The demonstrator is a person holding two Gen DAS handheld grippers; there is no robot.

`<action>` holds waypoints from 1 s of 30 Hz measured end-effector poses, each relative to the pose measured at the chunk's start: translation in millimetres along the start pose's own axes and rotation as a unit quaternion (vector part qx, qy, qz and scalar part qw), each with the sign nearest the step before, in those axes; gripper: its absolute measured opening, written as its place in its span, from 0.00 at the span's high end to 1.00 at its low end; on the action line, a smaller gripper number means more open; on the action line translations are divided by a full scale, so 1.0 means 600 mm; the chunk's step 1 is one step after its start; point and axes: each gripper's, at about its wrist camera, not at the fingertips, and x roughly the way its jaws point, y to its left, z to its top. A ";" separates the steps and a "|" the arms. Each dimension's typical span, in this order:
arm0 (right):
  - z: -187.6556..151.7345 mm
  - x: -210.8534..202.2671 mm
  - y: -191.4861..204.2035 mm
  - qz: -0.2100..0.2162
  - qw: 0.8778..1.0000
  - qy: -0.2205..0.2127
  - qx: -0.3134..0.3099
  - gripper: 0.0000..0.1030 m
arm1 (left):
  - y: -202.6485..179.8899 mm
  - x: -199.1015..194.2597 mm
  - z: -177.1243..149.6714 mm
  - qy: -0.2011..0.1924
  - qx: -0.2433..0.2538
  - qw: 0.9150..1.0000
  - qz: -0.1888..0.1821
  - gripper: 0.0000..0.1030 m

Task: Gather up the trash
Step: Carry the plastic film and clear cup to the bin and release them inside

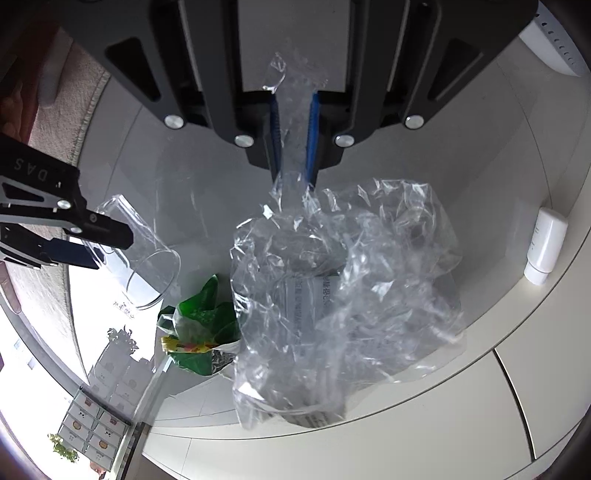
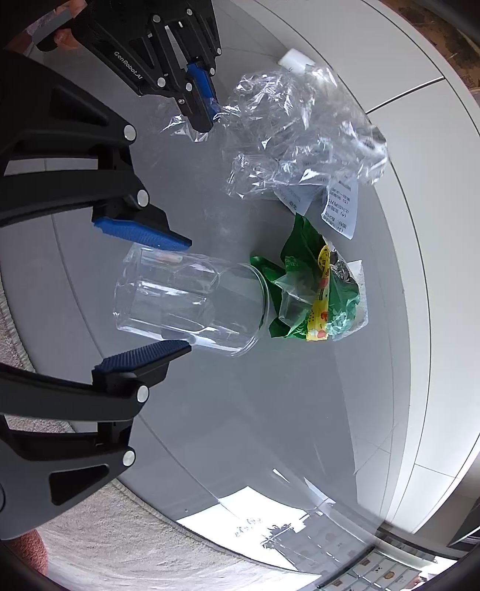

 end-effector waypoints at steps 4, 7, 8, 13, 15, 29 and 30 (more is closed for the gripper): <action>-0.004 -0.015 0.001 0.005 1.000 -0.004 -0.001 0.55 | 0.003 -0.028 -0.004 -0.014 -0.008 1.000 -0.004 0.88; -0.005 -0.029 0.002 0.010 1.000 -0.010 -0.002 0.55 | 0.005 -0.052 -0.008 -0.026 -0.013 1.000 -0.006 0.88; -0.006 -0.034 0.002 0.012 1.000 -0.012 -0.002 0.55 | 0.005 -0.061 -0.010 -0.030 -0.014 0.999 -0.007 0.88; -0.013 -0.060 0.004 0.029 0.999 -0.014 0.001 0.55 | 0.007 -0.103 -0.023 -0.047 -0.026 0.999 -0.008 0.88; -0.014 -0.074 0.002 0.036 0.999 -0.017 0.000 0.55 | 0.012 -0.124 -0.030 -0.056 -0.031 0.998 -0.007 0.88; -0.013 -0.244 0.064 0.094 0.990 -0.093 -0.040 0.55 | 0.061 -0.313 -0.060 -0.130 -0.085 0.987 0.039 0.88; -0.014 -0.256 0.071 0.098 0.989 -0.099 -0.045 0.55 | 0.065 -0.329 -0.065 -0.134 -0.090 0.986 0.045 0.88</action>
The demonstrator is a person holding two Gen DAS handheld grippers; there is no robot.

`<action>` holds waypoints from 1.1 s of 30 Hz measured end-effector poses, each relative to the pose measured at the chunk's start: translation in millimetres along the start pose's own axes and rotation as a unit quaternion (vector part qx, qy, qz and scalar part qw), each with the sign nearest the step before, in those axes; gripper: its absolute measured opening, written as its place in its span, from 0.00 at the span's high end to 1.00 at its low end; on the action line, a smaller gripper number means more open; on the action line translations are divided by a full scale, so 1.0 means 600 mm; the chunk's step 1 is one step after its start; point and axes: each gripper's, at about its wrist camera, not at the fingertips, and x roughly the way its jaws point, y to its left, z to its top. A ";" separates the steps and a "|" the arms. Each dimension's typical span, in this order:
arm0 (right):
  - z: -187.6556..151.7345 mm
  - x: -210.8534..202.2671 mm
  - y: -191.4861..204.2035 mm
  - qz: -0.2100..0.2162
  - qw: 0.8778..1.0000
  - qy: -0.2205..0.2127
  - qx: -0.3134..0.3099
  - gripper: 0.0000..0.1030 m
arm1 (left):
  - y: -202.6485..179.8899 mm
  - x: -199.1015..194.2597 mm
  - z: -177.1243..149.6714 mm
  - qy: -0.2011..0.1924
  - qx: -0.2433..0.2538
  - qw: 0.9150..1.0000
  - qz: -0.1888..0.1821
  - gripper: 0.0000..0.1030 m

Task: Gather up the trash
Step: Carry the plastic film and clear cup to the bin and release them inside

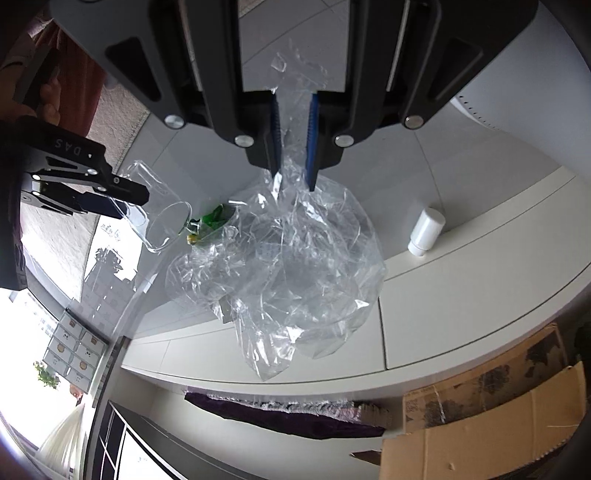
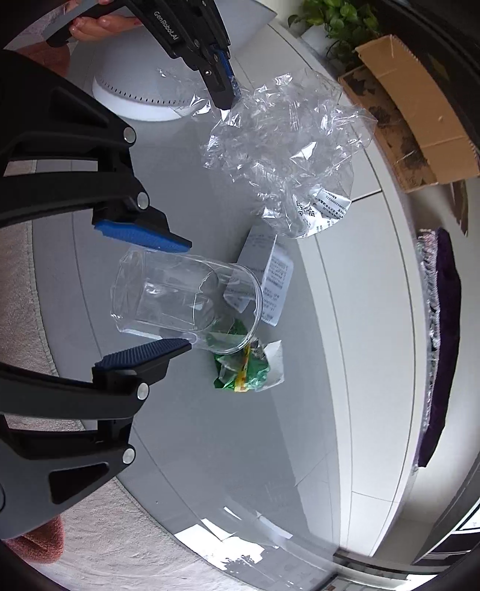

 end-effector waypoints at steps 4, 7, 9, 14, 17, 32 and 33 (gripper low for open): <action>0.011 -0.044 0.045 0.022 0.999 -0.021 -0.025 0.55 | 0.032 -0.071 -0.002 -0.021 -0.014 0.999 0.030 0.88; 0.018 -0.086 0.087 0.040 0.997 -0.039 -0.051 0.55 | 0.058 -0.126 -0.005 -0.032 -0.020 0.998 0.054 0.88; 0.024 -0.114 0.115 0.056 0.995 -0.049 -0.066 0.55 | 0.075 -0.164 -0.009 -0.037 -0.022 0.997 0.070 0.88; 0.035 -0.172 0.186 0.097 0.988 -0.069 -0.103 0.55 | 0.120 -0.251 -0.028 -0.048 -0.031 0.993 0.102 0.88; 0.040 -0.199 0.234 0.119 0.982 -0.078 -0.124 0.55 | 0.152 -0.302 -0.044 -0.056 -0.043 0.990 0.123 0.88; 0.032 -0.259 0.440 0.199 0.952 -0.100 -0.210 0.56 | 0.288 -0.435 -0.132 -0.045 -0.098 0.975 0.194 0.88; 0.031 -0.258 0.445 0.201 0.951 -0.099 -0.212 0.56 | 0.291 -0.434 -0.132 -0.042 -0.098 0.975 0.193 0.88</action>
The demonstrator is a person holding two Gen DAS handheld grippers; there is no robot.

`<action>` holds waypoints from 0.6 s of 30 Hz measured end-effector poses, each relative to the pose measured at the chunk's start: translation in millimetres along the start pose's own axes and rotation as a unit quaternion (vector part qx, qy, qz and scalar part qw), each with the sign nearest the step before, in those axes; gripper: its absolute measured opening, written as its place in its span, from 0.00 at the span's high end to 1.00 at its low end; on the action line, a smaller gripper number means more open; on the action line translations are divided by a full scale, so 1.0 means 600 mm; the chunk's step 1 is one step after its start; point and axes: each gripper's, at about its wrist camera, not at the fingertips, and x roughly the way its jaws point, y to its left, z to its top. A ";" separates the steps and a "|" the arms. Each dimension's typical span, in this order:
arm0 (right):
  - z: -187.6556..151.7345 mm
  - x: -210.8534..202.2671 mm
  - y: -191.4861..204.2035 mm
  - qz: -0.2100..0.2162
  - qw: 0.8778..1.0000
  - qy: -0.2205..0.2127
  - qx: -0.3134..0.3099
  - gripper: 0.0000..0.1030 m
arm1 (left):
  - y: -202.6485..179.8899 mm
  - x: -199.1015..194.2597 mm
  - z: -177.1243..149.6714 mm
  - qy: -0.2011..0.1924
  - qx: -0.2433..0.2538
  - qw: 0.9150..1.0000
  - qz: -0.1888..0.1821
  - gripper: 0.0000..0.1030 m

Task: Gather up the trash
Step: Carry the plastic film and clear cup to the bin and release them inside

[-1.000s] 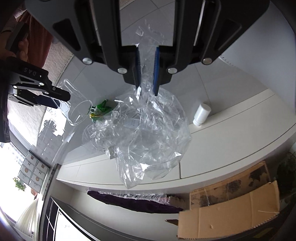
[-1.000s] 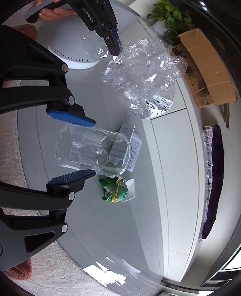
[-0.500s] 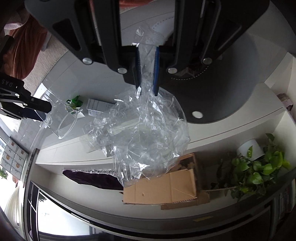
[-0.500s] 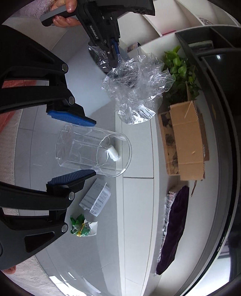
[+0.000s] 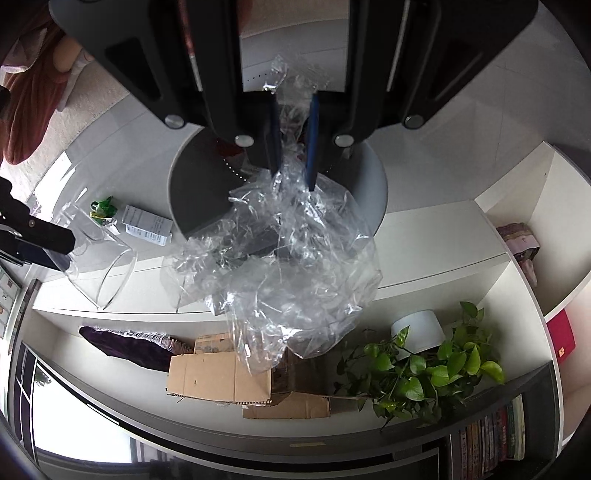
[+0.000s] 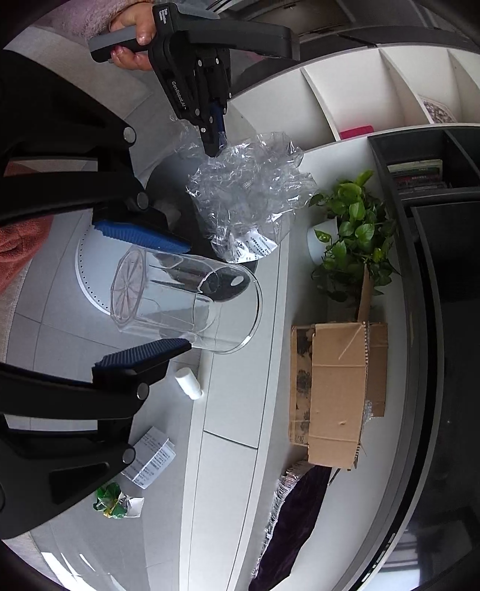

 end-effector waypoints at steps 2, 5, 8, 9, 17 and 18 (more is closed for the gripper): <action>0.001 0.003 0.010 0.003 1.000 0.002 -0.002 0.56 | 0.001 0.005 -0.002 0.006 0.004 1.000 -0.001 0.88; 0.002 0.003 0.017 0.003 1.000 0.003 -0.006 0.56 | -0.004 0.012 -0.004 0.016 0.017 1.000 -0.010 0.84; 0.007 0.005 0.021 0.001 1.000 0.005 -0.010 0.55 | -0.011 0.012 -0.008 0.012 0.032 0.999 -0.004 0.69; 0.009 0.007 0.022 0.000 1.000 0.005 -0.010 0.55 | -0.013 0.010 -0.008 0.006 0.035 0.999 0.002 0.51; 0.020 0.029 0.040 0.018 0.999 0.014 -0.023 0.55 | 0.002 -0.006 -0.002 -0.018 0.030 0.999 0.023 0.29; 0.023 0.036 0.045 0.023 0.999 0.017 -0.024 0.55 | 0.006 -0.006 -0.002 -0.018 0.029 0.999 0.025 0.29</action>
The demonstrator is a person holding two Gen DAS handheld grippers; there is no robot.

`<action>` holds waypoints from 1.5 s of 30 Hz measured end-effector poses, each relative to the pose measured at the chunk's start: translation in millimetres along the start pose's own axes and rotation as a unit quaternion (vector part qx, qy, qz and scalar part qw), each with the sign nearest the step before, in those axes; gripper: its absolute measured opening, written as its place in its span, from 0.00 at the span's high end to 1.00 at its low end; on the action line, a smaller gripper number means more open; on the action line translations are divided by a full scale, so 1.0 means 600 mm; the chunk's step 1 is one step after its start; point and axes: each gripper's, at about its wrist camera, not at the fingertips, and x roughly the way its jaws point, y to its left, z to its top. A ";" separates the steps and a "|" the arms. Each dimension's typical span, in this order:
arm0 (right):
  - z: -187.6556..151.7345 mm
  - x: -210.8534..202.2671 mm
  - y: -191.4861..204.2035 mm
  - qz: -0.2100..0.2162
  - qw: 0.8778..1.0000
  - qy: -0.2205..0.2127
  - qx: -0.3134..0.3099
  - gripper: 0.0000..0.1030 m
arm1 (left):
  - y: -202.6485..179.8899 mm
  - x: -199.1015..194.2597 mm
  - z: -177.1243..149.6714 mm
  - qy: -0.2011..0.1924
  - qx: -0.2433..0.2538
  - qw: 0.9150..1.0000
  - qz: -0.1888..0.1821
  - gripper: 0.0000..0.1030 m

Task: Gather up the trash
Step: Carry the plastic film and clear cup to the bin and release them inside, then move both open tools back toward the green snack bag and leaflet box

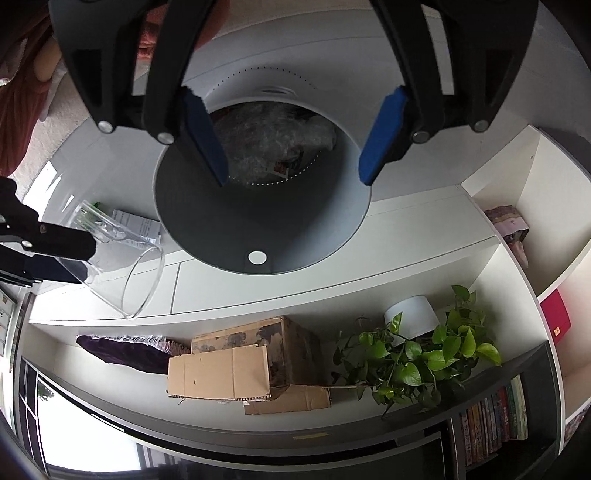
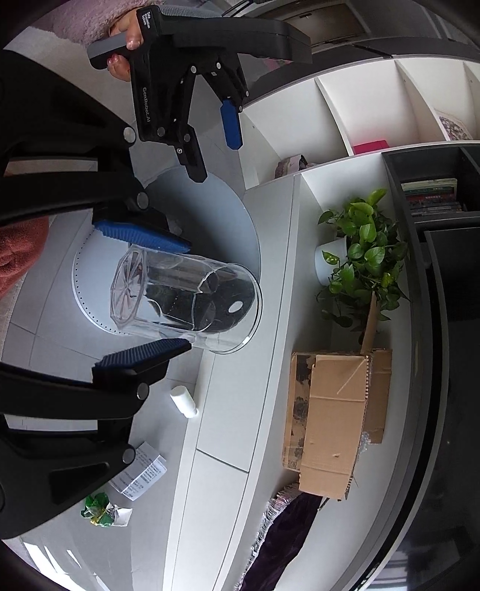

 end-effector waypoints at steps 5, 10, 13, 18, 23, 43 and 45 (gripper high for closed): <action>0.024 0.042 0.034 0.018 1.000 0.012 -0.017 0.55 | 0.014 -0.003 -0.007 0.002 -0.008 1.000 0.006 0.29; 0.045 0.091 0.066 0.019 0.999 0.032 -0.038 0.54 | 0.027 -0.007 -0.014 0.004 -0.017 1.000 0.009 0.29; 0.049 0.110 0.072 0.025 0.998 0.042 -0.040 0.51 | 0.030 -0.012 -0.016 0.004 -0.019 1.000 0.010 0.29; 0.045 0.110 0.067 0.030 0.998 0.043 -0.038 0.49 | 0.020 -0.016 -0.015 0.001 -0.013 1.000 0.008 0.29; 0.034 0.094 0.041 0.030 0.999 0.039 -0.021 0.49 | -0.006 -0.019 -0.004 -0.007 -0.007 1.000 -0.007 0.29; -0.103 -0.003 -0.202 -0.072 0.992 0.044 0.092 0.38 | -0.227 0.029 0.021 -0.002 0.047 0.994 -0.098 0.29; -0.118 -0.016 -0.235 -0.089 0.989 0.044 0.106 0.38 | -0.252 0.043 0.025 0.001 0.048 0.993 -0.110 0.29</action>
